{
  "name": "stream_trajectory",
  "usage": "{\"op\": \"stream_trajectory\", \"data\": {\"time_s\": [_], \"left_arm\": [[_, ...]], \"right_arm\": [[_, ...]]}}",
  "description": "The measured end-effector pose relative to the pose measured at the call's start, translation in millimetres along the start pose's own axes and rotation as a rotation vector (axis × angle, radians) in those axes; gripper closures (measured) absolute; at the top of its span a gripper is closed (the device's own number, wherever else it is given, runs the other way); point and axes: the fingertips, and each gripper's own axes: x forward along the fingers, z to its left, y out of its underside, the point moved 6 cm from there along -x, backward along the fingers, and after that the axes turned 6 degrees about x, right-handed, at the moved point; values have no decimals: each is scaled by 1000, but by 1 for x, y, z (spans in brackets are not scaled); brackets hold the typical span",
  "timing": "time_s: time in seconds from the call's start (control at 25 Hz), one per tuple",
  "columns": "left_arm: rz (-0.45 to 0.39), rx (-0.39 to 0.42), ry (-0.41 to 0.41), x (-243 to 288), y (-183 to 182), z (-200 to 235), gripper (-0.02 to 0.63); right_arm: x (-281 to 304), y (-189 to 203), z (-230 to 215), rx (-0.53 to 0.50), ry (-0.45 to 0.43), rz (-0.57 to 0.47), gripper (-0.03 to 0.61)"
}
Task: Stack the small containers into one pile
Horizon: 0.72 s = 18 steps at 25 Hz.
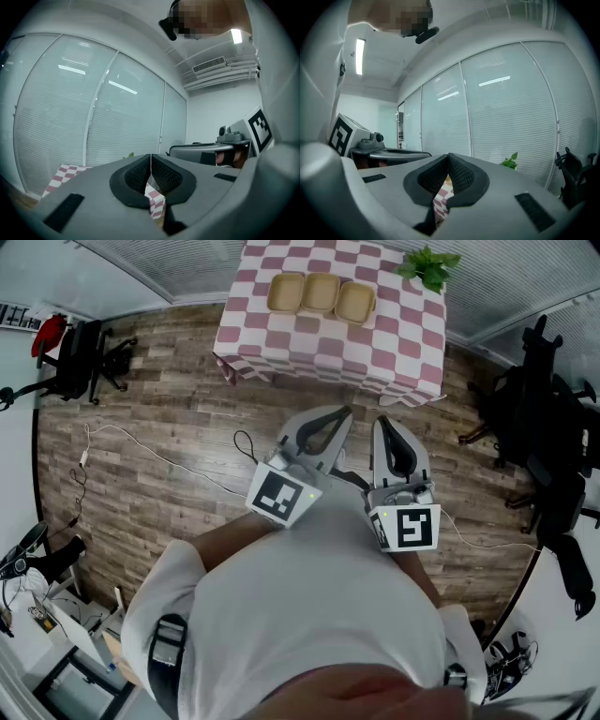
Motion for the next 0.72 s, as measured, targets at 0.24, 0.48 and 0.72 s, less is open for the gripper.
{"op": "stream_trajectory", "data": {"time_s": [0.24,0.48,0.72], "left_arm": [[1,-8,-1,7,-1,-5,578],[9,-12,-15,20,0,-15,578],[19,-25,-34,31,5,-26,578]], "right_arm": [[-2,-2,-7,3,1,-1,548],[-11,-4,-26,26,2,-29,546],[-15,4,-45,50,-8,-14,546]]}}
